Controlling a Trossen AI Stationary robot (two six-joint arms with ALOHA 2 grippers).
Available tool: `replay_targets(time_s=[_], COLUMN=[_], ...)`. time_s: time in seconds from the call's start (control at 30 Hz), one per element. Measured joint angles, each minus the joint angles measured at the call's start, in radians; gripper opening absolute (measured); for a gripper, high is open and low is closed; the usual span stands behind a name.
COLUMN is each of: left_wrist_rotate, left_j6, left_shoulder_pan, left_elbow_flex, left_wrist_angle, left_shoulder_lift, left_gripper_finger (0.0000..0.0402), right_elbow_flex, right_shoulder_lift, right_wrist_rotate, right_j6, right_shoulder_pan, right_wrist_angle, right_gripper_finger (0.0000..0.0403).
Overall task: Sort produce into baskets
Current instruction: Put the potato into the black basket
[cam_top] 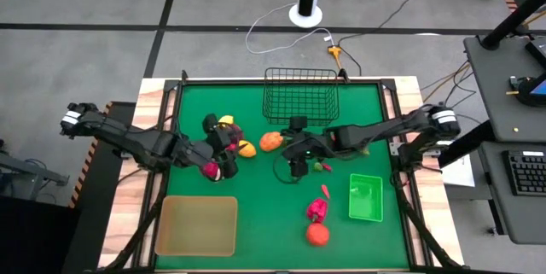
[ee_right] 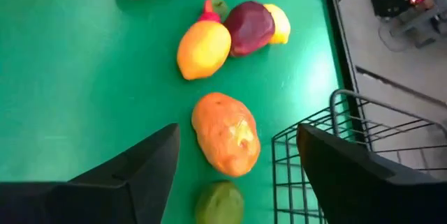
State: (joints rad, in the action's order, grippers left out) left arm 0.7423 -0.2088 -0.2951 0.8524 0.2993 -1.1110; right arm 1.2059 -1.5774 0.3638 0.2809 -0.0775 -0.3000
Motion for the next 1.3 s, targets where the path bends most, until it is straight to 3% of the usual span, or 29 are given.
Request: replay_targets(time_s=[0.27, 0.77, 1.3], left_wrist_rotate=[0.003, 0.000, -0.001], left_j6=[0.001, -0.063, -0.099], left_shoulder_pan=[0.000, 0.000, 0.000], left_elbow_flex=[-0.034, -0.048, -0.035], left_wrist_angle=[0.007, -0.015, 0.024], left_shoulder_lift=[-0.001, 0.000, 0.001], left_gripper_finger=[0.0229, 0.0231, 0.0231], right_elbow_flex=[0.076, 0.100, 0.099], right_shoulder_lift=[-0.116, -0.224, -0.231], right_wrist_rotate=[-0.041, -0.087, -0.086], right_j6=[0.022, 0.045, 0.056], right_shoulder_pan=[0.032, 0.065, 0.065], right_wrist_angle=[-0.002, 0.002, 0.018], right_gripper_finger=[0.0299, 0.0304, 0.0311])
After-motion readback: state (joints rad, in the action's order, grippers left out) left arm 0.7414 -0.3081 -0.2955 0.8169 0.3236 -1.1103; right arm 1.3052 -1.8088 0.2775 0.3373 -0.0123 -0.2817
